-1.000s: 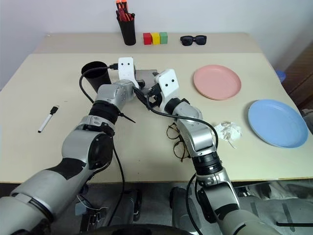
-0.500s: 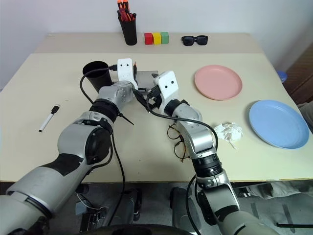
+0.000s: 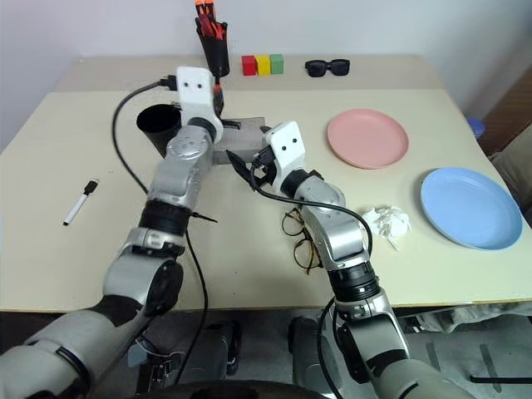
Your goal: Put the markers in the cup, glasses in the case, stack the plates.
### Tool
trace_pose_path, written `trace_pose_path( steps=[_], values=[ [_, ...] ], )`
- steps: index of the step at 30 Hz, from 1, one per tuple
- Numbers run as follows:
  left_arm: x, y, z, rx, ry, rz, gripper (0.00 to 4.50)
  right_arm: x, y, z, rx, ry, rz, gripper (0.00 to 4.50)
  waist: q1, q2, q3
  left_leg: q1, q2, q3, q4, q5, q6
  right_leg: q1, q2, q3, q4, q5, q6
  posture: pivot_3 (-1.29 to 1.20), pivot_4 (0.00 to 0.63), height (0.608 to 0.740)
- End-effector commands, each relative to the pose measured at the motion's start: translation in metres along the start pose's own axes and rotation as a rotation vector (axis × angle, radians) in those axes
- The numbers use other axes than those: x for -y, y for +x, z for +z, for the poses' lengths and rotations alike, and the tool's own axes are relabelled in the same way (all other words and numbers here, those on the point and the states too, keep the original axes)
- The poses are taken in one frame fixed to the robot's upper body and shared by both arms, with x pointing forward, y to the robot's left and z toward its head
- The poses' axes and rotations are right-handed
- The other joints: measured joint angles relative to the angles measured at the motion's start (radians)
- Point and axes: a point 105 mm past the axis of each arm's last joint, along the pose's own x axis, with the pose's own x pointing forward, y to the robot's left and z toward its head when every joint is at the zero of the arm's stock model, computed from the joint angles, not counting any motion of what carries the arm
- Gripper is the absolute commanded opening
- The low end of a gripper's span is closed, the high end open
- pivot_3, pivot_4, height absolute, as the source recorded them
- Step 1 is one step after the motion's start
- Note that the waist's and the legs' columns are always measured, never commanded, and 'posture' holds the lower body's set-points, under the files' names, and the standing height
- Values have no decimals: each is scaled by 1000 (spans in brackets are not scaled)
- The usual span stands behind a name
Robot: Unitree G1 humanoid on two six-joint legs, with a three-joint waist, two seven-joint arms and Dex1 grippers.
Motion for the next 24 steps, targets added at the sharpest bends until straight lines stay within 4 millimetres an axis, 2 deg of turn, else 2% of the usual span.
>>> trace_pose_path(
  steps=[1,6,10,13,16,24],
  values=[
    [-13,-23,39,108,40,0,80,-1,-2,17,55,-28,10,4500,0,0,0,0,0,0,0,0,0,0,0,0,1,0,0,0,150,740],
    [-50,-55,56,183,94,54,80,-7,2,14,51,-14,46,4500,0,0,0,1,0,-1,1,1,-1,0,0,0,2,0,0,0,150,740],
    [-79,-71,58,262,90,155,80,-13,7,14,55,-3,73,4500,2,0,0,1,0,-1,1,2,-1,0,0,0,2,0,0,0,150,740],
    [-88,-76,47,268,86,184,80,-16,10,15,59,3,87,4500,4,0,0,1,0,-1,1,2,-1,0,0,0,2,0,0,0,150,740],
    [-94,-70,33,234,48,225,80,-19,12,16,61,6,102,4500,8,0,0,0,0,-1,2,2,-1,0,0,0,2,0,0,0,150,740],
    [-90,-62,25,261,36,193,80,-17,12,18,70,4,87,4500,3,0,0,1,0,-1,2,2,-1,0,0,0,2,0,-1,0,150,740]
  ],
)
